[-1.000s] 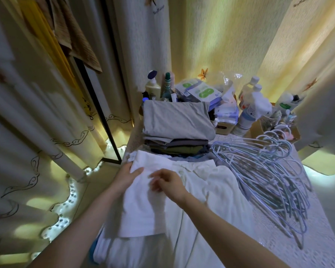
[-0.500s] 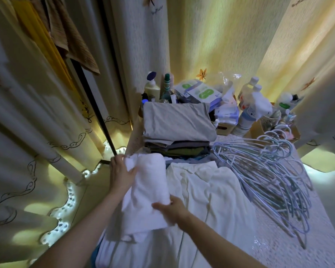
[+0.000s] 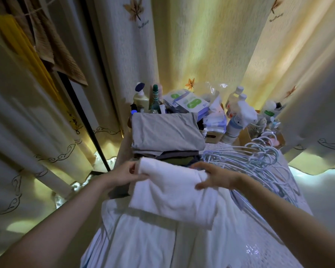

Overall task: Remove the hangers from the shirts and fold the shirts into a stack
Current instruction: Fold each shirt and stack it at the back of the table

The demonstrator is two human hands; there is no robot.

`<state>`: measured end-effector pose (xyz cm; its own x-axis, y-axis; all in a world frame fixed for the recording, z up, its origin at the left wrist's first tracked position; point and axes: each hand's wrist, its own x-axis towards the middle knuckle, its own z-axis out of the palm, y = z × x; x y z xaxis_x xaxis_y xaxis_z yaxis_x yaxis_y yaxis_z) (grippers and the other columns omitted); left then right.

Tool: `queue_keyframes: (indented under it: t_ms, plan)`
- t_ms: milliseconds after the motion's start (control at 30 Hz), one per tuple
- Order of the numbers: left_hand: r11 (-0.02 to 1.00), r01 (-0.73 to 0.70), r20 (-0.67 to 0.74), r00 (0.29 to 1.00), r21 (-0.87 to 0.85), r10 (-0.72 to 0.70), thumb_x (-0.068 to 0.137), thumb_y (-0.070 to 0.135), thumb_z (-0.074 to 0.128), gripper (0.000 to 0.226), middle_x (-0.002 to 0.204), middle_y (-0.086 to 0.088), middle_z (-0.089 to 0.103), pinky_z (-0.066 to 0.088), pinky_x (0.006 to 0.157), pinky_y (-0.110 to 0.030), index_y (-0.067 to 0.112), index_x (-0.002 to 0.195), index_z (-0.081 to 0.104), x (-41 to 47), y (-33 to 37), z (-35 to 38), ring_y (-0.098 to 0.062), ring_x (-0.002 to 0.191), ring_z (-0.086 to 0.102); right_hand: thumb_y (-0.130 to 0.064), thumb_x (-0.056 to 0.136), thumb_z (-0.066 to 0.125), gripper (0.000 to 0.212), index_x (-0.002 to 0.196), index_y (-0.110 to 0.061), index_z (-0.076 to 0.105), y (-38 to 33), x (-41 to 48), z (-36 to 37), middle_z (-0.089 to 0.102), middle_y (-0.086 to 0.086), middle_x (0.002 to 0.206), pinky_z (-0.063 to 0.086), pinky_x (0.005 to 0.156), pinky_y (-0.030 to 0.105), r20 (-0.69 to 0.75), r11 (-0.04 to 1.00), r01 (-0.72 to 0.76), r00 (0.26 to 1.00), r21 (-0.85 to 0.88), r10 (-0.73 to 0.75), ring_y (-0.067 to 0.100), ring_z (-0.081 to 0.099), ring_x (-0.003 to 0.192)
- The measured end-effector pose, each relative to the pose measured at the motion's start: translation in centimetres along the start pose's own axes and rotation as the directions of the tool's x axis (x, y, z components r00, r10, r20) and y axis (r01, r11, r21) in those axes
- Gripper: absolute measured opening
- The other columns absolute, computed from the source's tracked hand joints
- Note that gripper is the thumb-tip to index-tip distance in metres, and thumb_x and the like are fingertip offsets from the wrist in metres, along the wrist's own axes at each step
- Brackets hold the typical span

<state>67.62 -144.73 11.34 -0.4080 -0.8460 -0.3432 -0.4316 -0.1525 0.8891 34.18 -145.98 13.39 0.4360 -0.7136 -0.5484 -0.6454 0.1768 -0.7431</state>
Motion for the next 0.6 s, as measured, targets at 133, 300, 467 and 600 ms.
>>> queue_keyframes:
  t_ms: [133, 300, 467, 600]
  plan:
    - [0.968, -0.071, -0.306, 0.952, -0.243, -0.007, 0.081, 0.047, 0.063, 0.031, 0.098, 0.014, 0.069, 0.054, 0.070, -0.020, 0.031, 0.106, 0.057, 3.3, 4.9, -2.0, -0.007, 0.090, 0.067, -0.042, 0.067, 0.077, 0.073, 0.129, -0.012, 0.051, -3.6, 3.1, -4.9, 0.064, 0.009, 0.112, 0.054, 0.073, 0.031, -0.430, 0.873, 0.193, 0.903, 0.448, 0.021, 0.019, 0.065, 0.088]
    - [0.969, -0.183, -0.751, 0.661, -0.164, -0.002, 0.094, 0.037, 0.053, 0.048, 0.127, -0.001, 0.052, 0.046, 0.080, -0.026, 0.018, 0.135, 0.035, 9.7, 9.5, -6.0, -0.018, 0.107, 0.054, -0.033, 0.090, 0.061, 0.067, 0.145, -0.019, 0.027, -8.5, 7.4, -10.0, 0.057, 0.004, 0.116, 0.057, 0.072, 0.035, -0.437, 0.707, 0.313, 0.899, 0.634, -0.007, 0.023, 0.063, 0.100]
    - [0.994, -0.087, -0.698, 0.716, -0.073, 0.011, 0.088, 0.013, 0.062, 0.052, 0.141, -0.005, 0.039, 0.037, 0.096, -0.029, 0.022, 0.136, 0.042, 13.3, 6.7, -6.9, -0.025, 0.128, 0.042, 0.011, 0.087, 0.050, 0.058, 0.136, -0.020, 0.048, -8.3, 11.7, -10.5, 0.046, 0.014, 0.138, 0.045, 0.065, 0.026, -0.411, 0.875, 0.275, 0.906, 0.399, -0.098, 0.033, 0.060, 0.103]
    - [0.972, 0.128, -0.580, 0.815, 0.198, 0.011, 0.090, 0.014, 0.061, 0.034, 0.140, -0.012, 0.029, 0.028, 0.098, -0.021, 0.025, 0.122, 0.062, 13.0, 1.7, -5.6, -0.029, 0.132, 0.035, 0.016, 0.087, 0.035, 0.050, 0.123, -0.006, 0.062, -5.1, 13.8, -8.1, 0.053, 0.022, 0.132, 0.049, 0.063, 0.012, -0.462, 0.985, 0.155, 0.881, 0.071, -0.105, 0.025, 0.062, 0.081]
